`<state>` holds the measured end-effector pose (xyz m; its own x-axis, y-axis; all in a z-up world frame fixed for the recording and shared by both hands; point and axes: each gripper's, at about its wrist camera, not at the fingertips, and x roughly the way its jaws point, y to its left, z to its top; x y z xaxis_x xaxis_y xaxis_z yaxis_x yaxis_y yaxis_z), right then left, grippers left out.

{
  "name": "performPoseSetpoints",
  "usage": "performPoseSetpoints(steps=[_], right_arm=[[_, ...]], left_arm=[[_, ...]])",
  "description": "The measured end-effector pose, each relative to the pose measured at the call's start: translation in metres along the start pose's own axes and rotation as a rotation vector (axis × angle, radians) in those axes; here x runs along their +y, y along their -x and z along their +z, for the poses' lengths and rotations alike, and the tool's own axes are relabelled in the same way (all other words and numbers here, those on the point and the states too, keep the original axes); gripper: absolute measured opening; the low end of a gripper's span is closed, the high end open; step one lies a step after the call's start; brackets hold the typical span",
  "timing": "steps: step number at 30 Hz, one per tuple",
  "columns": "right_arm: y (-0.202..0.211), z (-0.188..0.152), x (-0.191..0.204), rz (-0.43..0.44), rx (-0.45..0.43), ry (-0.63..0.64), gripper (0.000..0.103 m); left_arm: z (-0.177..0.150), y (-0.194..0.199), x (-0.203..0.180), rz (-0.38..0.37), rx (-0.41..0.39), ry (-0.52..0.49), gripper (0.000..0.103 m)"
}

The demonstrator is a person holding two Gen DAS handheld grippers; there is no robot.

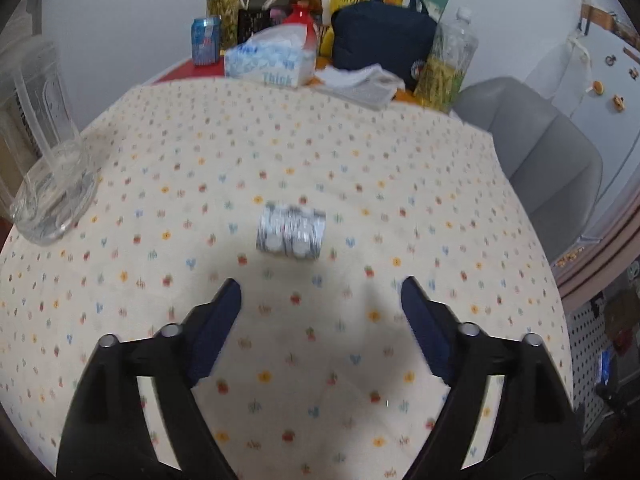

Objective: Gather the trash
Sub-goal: 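Grasp the silver blister pack with the left gripper while the right gripper holds the Vinda pack, then carry both items over the bin and open both grippers to drop them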

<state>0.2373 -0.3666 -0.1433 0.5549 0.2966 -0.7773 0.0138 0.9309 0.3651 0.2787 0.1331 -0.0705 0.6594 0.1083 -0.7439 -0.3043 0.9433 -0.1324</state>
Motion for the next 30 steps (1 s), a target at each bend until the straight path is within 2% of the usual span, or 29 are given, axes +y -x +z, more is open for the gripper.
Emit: performPoseSetpoints(steps=[2, 7, 9, 10, 11, 12, 13, 15, 19, 30], right_arm=[[-0.002, -0.001, -0.004, -0.001, 0.001, -0.010, 0.032], [-0.006, 0.000, -0.009, -0.002, 0.007, -0.019, 0.032], [-0.006, 0.002, -0.012, -0.015, 0.006, -0.022, 0.032], [-0.006, 0.004, -0.013, -0.022, 0.004, -0.024, 0.032], [-0.005, 0.005, -0.014, -0.027, 0.002, -0.026, 0.032], [-0.004, 0.007, -0.015, -0.031, 0.000, -0.029, 0.032], [-0.003, 0.009, -0.016, -0.036, -0.003, -0.030, 0.032], [-0.002, 0.011, -0.018, -0.040, -0.007, -0.032, 0.032], [-0.002, 0.012, -0.020, -0.040, -0.013, -0.036, 0.032], [0.005, 0.007, -0.033, -0.055, -0.022, -0.057, 0.032]], left_arm=[[0.007, -0.013, 0.001, 0.030, 0.028, 0.003, 0.082], [0.017, -0.038, 0.004, 0.040, 0.038, 0.045, 0.081], [0.017, -0.045, 0.001, 0.022, 0.049, 0.038, 0.056], [0.016, -0.046, -0.001, 0.055, 0.048, 0.025, 0.041], [0.016, -0.045, -0.003, 0.054, 0.043, 0.024, 0.040], [0.016, -0.043, -0.003, 0.006, 0.046, 0.041, 0.040], [0.017, -0.043, -0.005, -0.006, 0.046, 0.039, 0.040], [0.017, -0.036, -0.015, 0.004, 0.025, 0.002, 0.040], [0.017, -0.025, -0.038, -0.048, 0.018, -0.032, 0.040], [0.004, -0.008, -0.139, -0.196, 0.033, -0.160, 0.040]])
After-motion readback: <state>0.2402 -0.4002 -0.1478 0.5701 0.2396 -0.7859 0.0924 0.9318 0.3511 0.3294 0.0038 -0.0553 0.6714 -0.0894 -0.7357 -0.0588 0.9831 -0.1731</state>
